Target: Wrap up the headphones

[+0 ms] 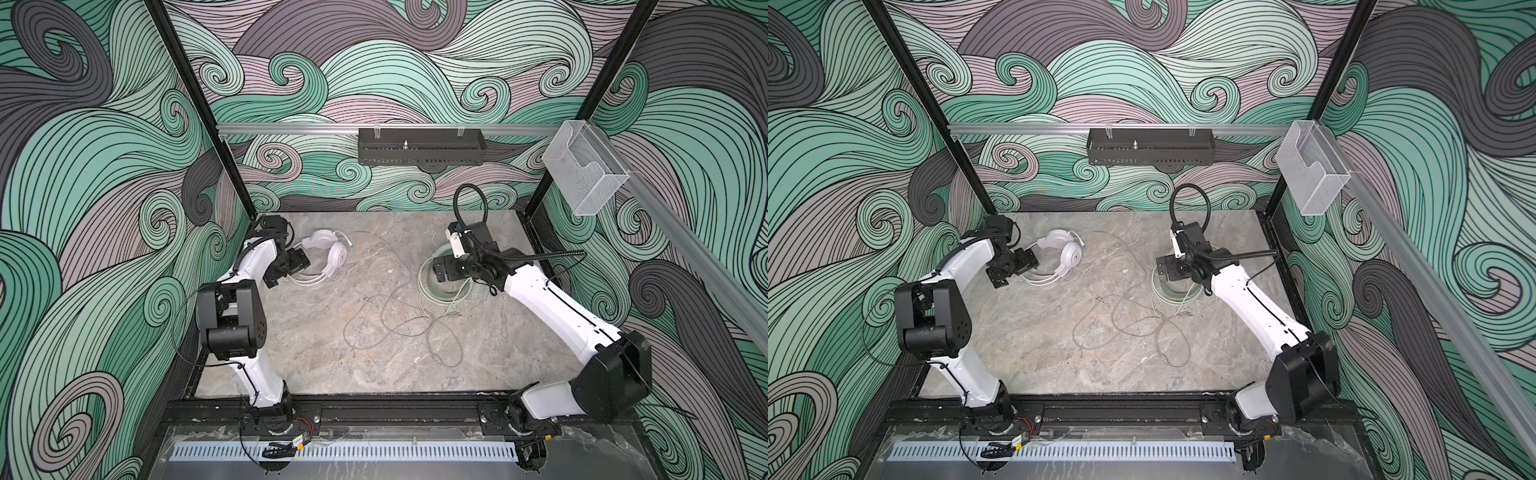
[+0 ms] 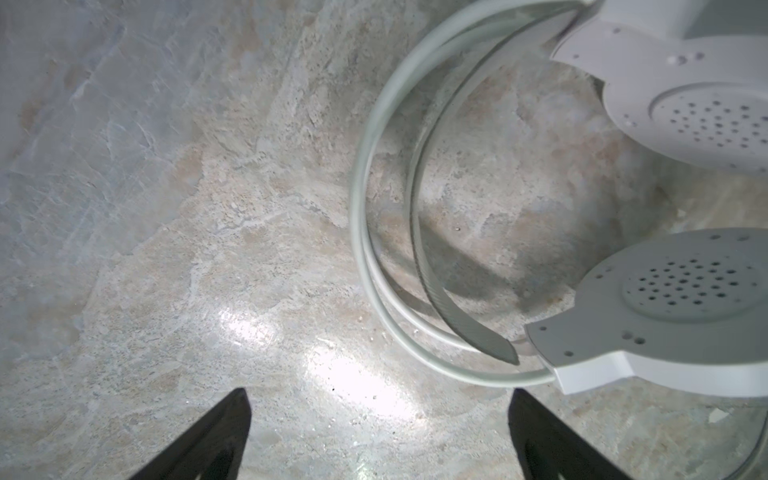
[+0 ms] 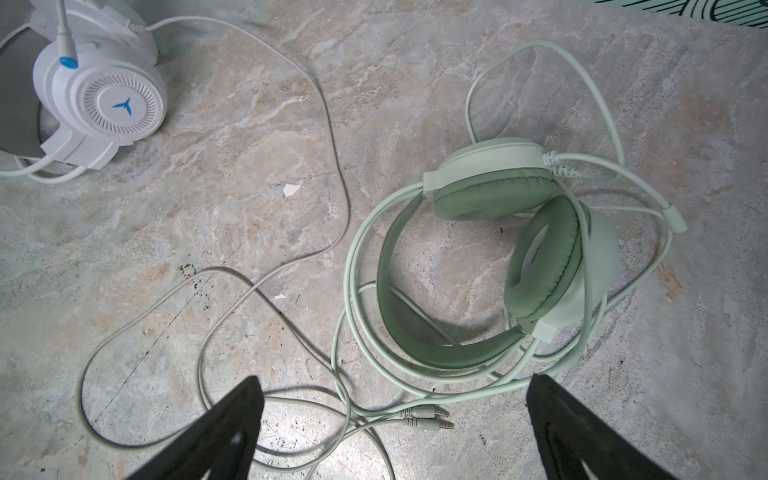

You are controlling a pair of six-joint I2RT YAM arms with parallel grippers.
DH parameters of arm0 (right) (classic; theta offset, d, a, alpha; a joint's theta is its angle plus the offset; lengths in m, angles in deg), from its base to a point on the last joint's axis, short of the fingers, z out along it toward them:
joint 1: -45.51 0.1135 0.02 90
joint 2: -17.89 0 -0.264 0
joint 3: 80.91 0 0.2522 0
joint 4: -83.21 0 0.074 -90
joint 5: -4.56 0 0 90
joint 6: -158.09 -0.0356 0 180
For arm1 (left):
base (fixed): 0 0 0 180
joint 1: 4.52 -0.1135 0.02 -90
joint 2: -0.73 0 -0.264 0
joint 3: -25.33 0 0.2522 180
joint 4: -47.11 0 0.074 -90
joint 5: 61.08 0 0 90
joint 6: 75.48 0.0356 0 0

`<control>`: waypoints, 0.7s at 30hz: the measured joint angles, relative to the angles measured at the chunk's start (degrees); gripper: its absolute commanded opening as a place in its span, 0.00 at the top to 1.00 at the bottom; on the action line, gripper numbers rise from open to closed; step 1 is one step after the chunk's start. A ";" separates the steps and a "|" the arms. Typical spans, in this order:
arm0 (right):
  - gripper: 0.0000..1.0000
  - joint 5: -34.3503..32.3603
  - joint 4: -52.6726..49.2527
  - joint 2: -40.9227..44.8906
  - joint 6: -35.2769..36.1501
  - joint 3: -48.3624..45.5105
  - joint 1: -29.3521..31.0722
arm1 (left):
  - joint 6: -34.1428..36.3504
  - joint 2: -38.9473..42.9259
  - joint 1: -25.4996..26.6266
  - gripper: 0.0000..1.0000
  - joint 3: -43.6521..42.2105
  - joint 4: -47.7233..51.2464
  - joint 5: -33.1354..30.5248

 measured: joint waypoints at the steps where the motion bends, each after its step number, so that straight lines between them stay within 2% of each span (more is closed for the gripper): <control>1: 0.00 0.15 -0.13 -0.02 0.04 0.17 0.24 | -0.33 -0.39 -0.04 0.02 0.04 0.00 0.20; 6: 0.00 0.70 -0.63 -0.17 0.39 1.16 1.16 | -1.99 -4.70 -0.31 0.02 1.49 -0.20 1.46; 14: 0.00 0.68 -0.90 -0.17 1.11 2.64 1.51 | -2.36 -14.47 -0.35 0.02 10.34 0.09 1.84; 21: 0.00 0.63 -1.20 -0.17 1.14 3.87 1.64 | -3.52 -17.88 -0.35 0.17 11.87 0.22 1.77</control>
